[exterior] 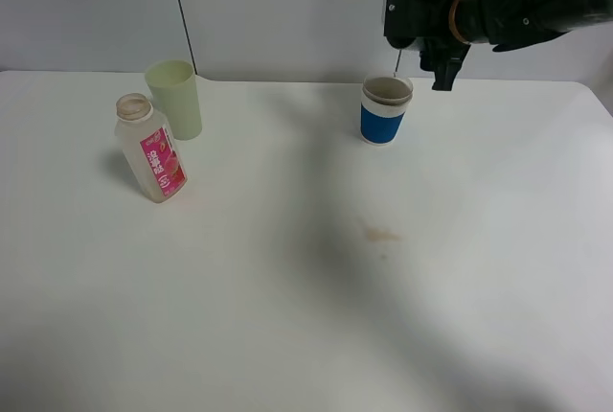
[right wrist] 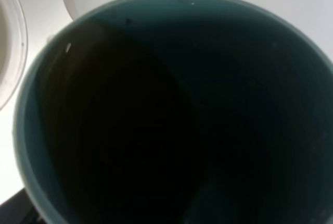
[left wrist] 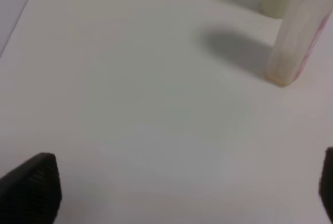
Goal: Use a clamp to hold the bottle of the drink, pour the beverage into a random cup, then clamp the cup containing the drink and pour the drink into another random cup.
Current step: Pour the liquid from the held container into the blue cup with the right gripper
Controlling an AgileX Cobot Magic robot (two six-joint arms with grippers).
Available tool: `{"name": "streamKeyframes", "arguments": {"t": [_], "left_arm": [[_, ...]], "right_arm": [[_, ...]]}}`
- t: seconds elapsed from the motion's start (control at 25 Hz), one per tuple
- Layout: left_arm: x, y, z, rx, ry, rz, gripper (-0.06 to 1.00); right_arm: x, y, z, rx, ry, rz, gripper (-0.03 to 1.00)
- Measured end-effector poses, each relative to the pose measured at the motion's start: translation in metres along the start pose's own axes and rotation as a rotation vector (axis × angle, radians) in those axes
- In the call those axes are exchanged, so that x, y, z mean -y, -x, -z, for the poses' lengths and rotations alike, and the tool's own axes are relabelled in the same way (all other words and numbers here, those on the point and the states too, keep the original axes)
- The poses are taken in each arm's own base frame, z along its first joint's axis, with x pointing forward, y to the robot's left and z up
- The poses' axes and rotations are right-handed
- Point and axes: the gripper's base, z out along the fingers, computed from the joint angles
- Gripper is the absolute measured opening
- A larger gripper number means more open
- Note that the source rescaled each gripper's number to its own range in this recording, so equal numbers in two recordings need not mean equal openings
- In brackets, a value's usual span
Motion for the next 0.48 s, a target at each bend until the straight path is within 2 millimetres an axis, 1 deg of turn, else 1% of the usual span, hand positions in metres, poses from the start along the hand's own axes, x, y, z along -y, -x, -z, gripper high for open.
{"name": "streamKeyframes", "arguments": {"t": [0.2, 0.48], "left_arm": [[0.0, 0.0, 0.0, 0.0, 0.0, 0.0, 1.0], [0.0, 0.0, 0.0, 0.0, 0.0, 0.0, 1.0]], "right_arm": [[0.004, 0.01, 0.003, 0.005, -0.023, 0.034, 0.0], [0.004, 0.014, 0.005, -0.023, -0.046, 0.059, 0.0]]}}
